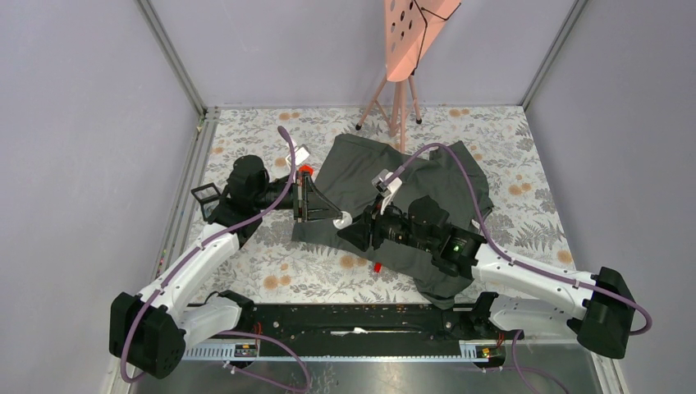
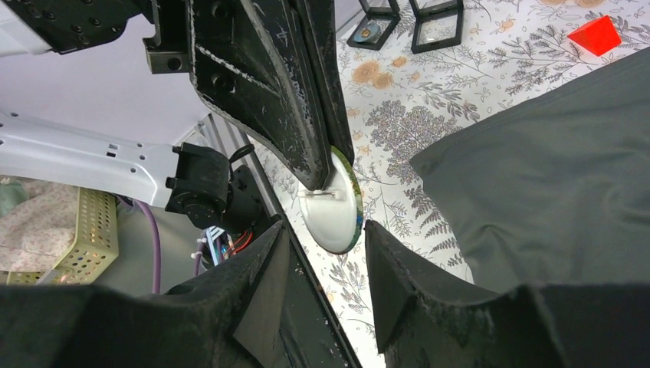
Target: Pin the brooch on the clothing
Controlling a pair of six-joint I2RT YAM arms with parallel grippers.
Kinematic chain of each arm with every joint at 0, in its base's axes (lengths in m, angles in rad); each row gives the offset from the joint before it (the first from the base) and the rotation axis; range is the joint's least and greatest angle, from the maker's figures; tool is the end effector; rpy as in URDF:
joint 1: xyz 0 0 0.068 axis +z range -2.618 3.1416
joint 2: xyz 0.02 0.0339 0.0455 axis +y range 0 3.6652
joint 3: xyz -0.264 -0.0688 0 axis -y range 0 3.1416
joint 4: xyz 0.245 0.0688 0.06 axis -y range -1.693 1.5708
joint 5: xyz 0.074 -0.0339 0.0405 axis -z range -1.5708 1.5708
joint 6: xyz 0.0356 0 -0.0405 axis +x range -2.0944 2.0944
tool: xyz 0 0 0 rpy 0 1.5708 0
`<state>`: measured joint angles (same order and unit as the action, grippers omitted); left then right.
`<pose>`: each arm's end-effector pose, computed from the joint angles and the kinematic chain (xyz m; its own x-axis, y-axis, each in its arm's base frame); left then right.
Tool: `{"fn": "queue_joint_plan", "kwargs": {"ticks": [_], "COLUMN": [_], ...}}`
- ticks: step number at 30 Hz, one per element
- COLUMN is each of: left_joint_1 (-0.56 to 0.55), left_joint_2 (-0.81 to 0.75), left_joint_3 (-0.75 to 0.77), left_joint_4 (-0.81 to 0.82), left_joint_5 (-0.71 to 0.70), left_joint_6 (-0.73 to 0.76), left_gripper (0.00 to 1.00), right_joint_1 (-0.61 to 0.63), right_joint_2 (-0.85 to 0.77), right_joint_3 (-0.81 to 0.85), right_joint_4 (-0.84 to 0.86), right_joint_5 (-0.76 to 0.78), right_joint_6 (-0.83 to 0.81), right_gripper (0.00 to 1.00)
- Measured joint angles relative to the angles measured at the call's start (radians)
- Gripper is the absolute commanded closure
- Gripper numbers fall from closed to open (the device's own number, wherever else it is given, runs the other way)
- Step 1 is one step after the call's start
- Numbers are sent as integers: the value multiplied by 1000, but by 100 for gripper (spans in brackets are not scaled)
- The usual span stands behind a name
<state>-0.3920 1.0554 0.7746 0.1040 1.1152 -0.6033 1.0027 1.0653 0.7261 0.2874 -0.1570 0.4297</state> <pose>0.2005 -0.1175 0.3172 -0.6927 0.0162 -0.7210 0.7189 0.0949 -0.6886 0.1310 0.2156 0.3139 -0.4072 0.1269 -0.9045 -0.8216 0.3816 0.4234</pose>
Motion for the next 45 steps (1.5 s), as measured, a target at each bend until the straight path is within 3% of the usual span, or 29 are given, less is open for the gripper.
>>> {"fn": "queue_joint_plan", "kwargs": {"ticks": [8, 20, 45], "left_joint_1": [0, -10, -27], "left_joint_2": [-10, -30, -34], "left_joint_3": [-13, -16, -16], "left_joint_4": [4, 0, -2], "left_joint_5": [0, -1, -12], "left_joint_6": [-10, -15, -23], "left_gripper": [100, 100, 100], "right_joint_1": [12, 14, 25], "right_joint_2": [1, -31, -32], "right_joint_3": [0, 0, 0], "right_joint_4": [0, 2, 33], "right_joint_5": [50, 114, 114], "right_joint_6": [-6, -21, -32], "right_gripper": [44, 52, 51]}}
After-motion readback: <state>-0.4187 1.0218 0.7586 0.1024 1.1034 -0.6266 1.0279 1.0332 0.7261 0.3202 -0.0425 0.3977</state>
